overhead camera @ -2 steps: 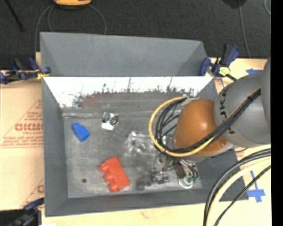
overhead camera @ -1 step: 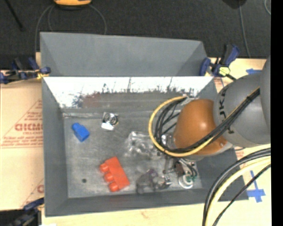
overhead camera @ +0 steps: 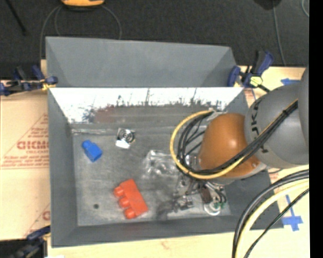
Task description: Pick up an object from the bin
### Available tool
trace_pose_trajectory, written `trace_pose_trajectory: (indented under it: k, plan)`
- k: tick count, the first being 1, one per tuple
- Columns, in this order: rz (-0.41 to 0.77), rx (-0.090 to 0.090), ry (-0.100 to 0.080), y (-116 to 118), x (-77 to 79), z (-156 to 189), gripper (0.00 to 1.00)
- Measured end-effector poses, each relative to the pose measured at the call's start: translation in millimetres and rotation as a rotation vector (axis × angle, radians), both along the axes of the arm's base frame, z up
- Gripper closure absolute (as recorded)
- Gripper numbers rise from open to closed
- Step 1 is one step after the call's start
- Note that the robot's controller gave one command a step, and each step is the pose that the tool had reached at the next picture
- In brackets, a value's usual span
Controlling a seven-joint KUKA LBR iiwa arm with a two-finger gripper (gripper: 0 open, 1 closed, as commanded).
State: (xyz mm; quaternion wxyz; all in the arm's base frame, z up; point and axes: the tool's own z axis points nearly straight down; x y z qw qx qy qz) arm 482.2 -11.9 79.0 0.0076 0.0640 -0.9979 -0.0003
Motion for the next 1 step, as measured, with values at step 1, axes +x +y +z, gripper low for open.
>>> trace_pose_trajectory:
  k: [1]
  plan:
    - [0.113,-0.002,-0.026,-11.8,2.4,158.1,1.00]
